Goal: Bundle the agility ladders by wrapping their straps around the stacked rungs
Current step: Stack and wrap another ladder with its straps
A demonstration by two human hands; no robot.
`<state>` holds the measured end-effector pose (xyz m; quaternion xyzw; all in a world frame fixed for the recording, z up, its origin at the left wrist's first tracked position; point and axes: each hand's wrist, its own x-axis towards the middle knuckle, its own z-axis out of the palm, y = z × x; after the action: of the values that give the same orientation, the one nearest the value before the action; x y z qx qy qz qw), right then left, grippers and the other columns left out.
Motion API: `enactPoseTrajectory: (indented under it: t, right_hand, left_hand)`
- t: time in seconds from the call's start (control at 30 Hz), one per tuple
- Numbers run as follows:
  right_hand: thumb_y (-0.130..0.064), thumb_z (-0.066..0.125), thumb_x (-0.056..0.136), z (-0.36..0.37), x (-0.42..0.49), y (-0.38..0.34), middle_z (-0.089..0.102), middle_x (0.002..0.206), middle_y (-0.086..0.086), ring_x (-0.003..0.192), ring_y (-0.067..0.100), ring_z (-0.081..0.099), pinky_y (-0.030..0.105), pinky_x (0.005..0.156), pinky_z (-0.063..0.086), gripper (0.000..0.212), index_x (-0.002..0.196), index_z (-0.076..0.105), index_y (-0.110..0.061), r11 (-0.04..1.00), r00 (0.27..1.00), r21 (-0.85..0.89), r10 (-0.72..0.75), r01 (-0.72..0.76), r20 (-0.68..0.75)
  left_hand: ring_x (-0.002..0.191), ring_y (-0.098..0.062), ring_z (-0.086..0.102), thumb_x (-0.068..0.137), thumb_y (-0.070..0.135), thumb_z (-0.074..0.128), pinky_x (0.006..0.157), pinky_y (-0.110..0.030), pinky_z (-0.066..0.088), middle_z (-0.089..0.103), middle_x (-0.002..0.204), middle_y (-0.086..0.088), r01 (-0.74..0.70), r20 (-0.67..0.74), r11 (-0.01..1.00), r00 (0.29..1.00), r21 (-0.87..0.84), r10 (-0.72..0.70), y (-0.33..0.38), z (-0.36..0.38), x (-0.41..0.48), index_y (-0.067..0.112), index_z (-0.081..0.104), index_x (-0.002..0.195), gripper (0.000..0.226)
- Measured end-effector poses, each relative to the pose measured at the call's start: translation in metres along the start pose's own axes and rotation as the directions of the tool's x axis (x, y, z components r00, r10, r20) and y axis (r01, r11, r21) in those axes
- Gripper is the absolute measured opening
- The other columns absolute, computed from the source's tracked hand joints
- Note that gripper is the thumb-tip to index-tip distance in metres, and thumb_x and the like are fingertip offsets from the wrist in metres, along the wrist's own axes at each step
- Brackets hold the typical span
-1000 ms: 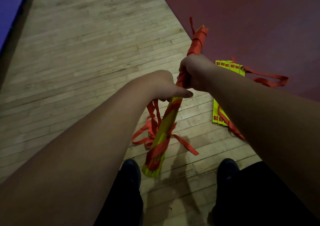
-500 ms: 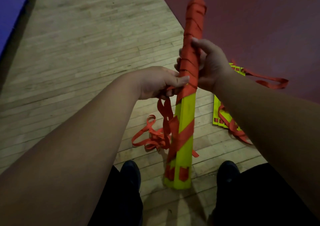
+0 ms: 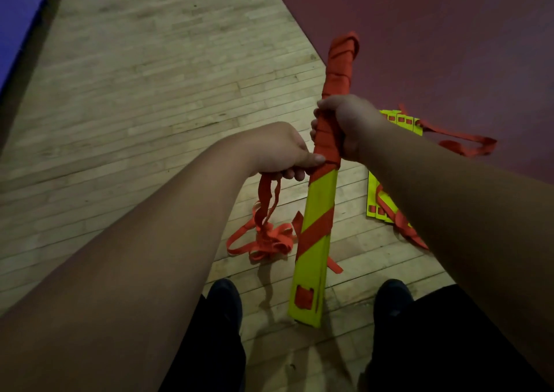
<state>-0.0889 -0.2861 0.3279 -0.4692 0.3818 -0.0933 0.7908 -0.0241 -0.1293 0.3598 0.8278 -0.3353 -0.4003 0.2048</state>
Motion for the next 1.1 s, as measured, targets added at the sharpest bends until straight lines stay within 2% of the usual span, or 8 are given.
enactPoseTrajectory:
  t: [0.23, 0.4, 0.57, 0.7, 0.8, 0.87, 0.97, 1.1]
  right_hand:
    - [-0.013, 0.067, 0.095, 0.009, 0.008, 0.009, 0.069, 0.102, 0.009, 0.093, 0.027, 0.073, 0.048, 0.083, 0.064, 0.032, 0.125, 0.056, -0.014, 0.936, 0.982, -0.353, -0.071, 0.006, -0.172]
    - [-0.011, 0.069, 0.09, 0.009, 0.009, 0.005, 0.061, 0.093, 0.009, 0.079, 0.024, 0.064, 0.041, 0.072, 0.06, 0.023, 0.108, 0.057, -0.002, 0.945, 0.991, -0.326, -0.028, -0.018, -0.134]
    - [-0.023, 0.078, 0.09, 0.001, -0.001, -0.003, 0.062, 0.086, 0.003, 0.079, 0.02, 0.062, 0.033, 0.07, 0.056, 0.026, 0.108, 0.067, -0.009, 0.992, 0.998, -0.111, -0.06, 0.055, -0.035]
    - [-0.029, 0.07, 0.096, -0.005, -0.015, -0.013, 0.066, 0.085, 0.007, 0.078, 0.023, 0.065, 0.034, 0.073, 0.059, 0.025, 0.111, 0.062, -0.01, 0.988, 0.974, 0.154, -0.046, 0.011, 0.221]
    - [-0.025, 0.062, 0.101, 0.001, -0.022, -0.016, 0.075, 0.096, 0.009, 0.091, 0.027, 0.073, 0.039, 0.083, 0.063, 0.019, 0.115, 0.056, -0.014, 0.97, 0.95, 0.241, -0.045, -0.032, 0.31]
    - [-0.02, 0.06, 0.103, 0.002, -0.022, -0.016, 0.075, 0.092, 0.006, 0.095, 0.026, 0.076, 0.043, 0.086, 0.065, 0.014, 0.113, 0.057, -0.011, 0.965, 0.95, 0.253, -0.015, -0.067, 0.311]
    - [-0.013, 0.061, 0.103, 0.001, -0.014, -0.011, 0.068, 0.078, 0.002, 0.081, 0.019, 0.075, 0.048, 0.091, 0.065, 0.005, 0.105, 0.059, -0.009, 0.98, 0.971, 0.183, 0.029, -0.074, 0.239]
    - [-0.005, 0.066, 0.1, 0.003, 0.0, 0.006, 0.064, 0.089, 0.012, 0.074, 0.022, 0.069, 0.05, 0.071, 0.067, 0.02, 0.113, 0.051, -0.012, 0.992, 0.996, -0.105, -0.074, 0.069, -0.052]
  left_hand:
    - [0.062, -0.011, 0.071, 0.095, 0.073, 0.065, 0.058, -0.026, 0.059, 0.079, 0.076, 0.002, 0.06, 0.02, 0.984, 0.998, 0.167, -0.064, 0.011, 0.021, 0.0, 0.012, 0.08, 0.094, 0.062]
    - [0.062, -0.016, 0.07, 0.09, 0.067, 0.076, 0.061, -0.029, 0.056, 0.073, 0.071, -0.001, 0.129, -0.143, 0.952, 0.985, 0.277, -0.092, 0.012, 0.03, 0.004, 0.012, 0.077, 0.08, 0.055]
    - [0.058, -0.012, 0.055, 0.093, 0.064, 0.075, 0.059, -0.028, 0.046, 0.062, 0.065, 0.005, -0.019, -0.021, 0.998, 1.0, -0.063, 0.018, 0.004, 0.01, -0.001, 0.013, 0.073, 0.08, 0.052]
    - [0.052, -0.007, 0.047, 0.104, 0.051, 0.066, 0.051, -0.021, 0.041, 0.059, 0.066, 0.005, -0.101, 0.088, 0.908, 0.985, -0.406, 0.148, 0.007, 0.003, -0.008, 0.014, 0.067, 0.093, 0.039]
    - [0.051, -0.006, 0.046, 0.106, 0.05, 0.06, 0.05, -0.021, 0.038, 0.06, 0.066, 0.004, -0.132, 0.092, 0.875, 0.976, -0.466, 0.196, 0.007, 0.001, -0.009, 0.014, 0.067, 0.094, 0.039]
    - [0.051, -0.005, 0.047, 0.106, 0.053, 0.06, 0.05, -0.02, 0.037, 0.062, 0.067, 0.004, -0.129, 0.079, 0.897, 0.981, -0.423, 0.178, 0.007, 0.001, -0.009, 0.013, 0.068, 0.098, 0.041]
    - [0.051, -0.006, 0.052, 0.105, 0.058, 0.062, 0.05, -0.022, 0.04, 0.068, 0.067, 0.004, -0.084, 0.004, 0.971, 0.996, -0.223, 0.087, 0.008, 0.001, -0.009, 0.012, 0.073, 0.09, 0.049]
    - [0.049, 0.0, 0.063, 0.102, 0.069, 0.058, 0.055, -0.021, 0.047, 0.072, 0.06, 0.009, -0.024, -0.046, 0.983, 0.998, 0.181, 0.032, 0.012, 0.014, -0.007, 0.02, 0.076, 0.081, 0.056]
